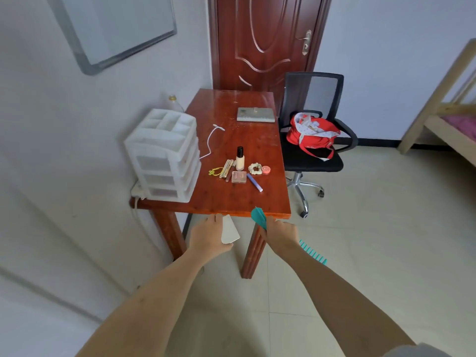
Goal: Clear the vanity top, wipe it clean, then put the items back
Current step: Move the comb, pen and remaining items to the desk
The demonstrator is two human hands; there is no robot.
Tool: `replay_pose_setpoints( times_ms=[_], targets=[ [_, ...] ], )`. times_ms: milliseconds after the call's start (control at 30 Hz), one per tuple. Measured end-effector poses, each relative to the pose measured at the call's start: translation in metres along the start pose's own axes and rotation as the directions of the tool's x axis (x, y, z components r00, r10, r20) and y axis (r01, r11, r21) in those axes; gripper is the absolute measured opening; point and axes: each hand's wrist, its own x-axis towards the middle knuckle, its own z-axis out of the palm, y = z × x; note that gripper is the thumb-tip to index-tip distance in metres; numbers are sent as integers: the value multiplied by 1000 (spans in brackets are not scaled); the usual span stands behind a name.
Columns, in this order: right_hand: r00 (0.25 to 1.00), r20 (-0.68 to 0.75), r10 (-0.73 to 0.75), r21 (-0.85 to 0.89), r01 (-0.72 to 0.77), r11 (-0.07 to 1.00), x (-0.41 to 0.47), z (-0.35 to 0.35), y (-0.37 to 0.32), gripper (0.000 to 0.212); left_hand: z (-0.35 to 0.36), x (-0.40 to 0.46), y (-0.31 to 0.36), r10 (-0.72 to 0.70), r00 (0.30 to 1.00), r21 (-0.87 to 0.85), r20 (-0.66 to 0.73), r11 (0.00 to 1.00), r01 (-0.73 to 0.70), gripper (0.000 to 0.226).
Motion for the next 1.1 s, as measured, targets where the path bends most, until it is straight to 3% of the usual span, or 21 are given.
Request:
replay_pose_setpoints(
  times_ms=[267, 533, 767, 1100],
  targets=[
    [997, -2, -79, -89, 79, 993, 114, 11, 0, 35, 28, 111, -12, 25, 999, 30, -39, 999, -24, 78],
    [970, 45, -239, -149, 243, 958, 215, 43, -11, 39, 56, 197, -34, -106, 987, 58, 121, 993, 99, 81],
    [948, 96, -302, -80, 310, 947, 251, 75, -24, 35, 84, 223, -59, -65, 947, 53, 313, 997, 51, 81],
    [952, 110, -285, -57, 292, 955, 260, 98, -29, 45, 107, 235, -77, 43, 913, 20, 406, 998, -56, 81]
  ],
)
